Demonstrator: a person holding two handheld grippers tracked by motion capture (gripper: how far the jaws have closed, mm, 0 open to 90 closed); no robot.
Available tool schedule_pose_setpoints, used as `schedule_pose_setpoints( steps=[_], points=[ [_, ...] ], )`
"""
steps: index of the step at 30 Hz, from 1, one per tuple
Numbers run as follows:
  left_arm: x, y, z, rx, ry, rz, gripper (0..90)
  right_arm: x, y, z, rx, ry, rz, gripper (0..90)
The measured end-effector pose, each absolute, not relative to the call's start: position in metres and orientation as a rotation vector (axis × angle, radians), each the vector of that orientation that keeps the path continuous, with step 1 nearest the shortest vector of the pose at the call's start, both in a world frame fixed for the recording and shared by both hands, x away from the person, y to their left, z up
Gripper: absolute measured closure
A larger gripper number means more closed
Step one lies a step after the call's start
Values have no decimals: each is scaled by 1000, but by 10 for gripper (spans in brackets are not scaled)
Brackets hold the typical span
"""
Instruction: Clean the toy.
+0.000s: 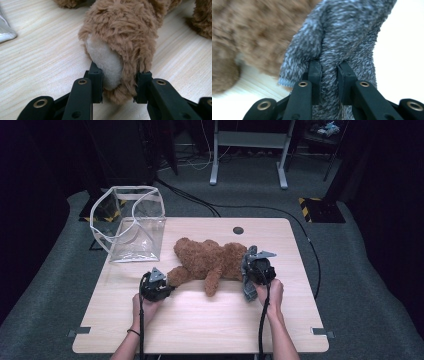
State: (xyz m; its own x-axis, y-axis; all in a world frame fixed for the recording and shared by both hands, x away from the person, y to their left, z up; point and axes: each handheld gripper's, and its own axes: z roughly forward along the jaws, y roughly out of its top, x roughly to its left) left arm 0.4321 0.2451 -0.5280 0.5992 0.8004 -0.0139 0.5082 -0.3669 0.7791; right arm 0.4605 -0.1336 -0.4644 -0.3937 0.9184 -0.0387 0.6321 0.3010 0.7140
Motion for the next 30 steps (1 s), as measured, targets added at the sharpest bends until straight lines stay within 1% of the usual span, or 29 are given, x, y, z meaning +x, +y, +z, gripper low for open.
schedule_pose_setpoints(
  steps=[5,8,12,17,19,20,22,30],
  points=[
    [432,245,-528,2045,1034,478,667,467,-136,-485,1443,2157,823,765],
    [432,245,-528,2047,1034,478,667,470,-137,-490,1456,2172,818,766],
    [432,245,-528,2046,1036,477,667,463,-139,-472,1426,2110,848,770],
    [432,245,-528,2047,1034,479,667,448,-139,-431,1322,2049,969,770],
    [432,245,-528,2046,1034,480,667,444,-130,-418,1255,2056,1004,771],
    [432,245,-528,2047,1034,480,666,441,-119,-410,1205,2072,1029,770],
    [432,245,-528,2047,1034,479,667,441,-106,-405,1157,2107,1036,770],
    [432,245,-528,2047,1034,479,666,441,-50,-407,1001,2246,1067,769]
  ],
)
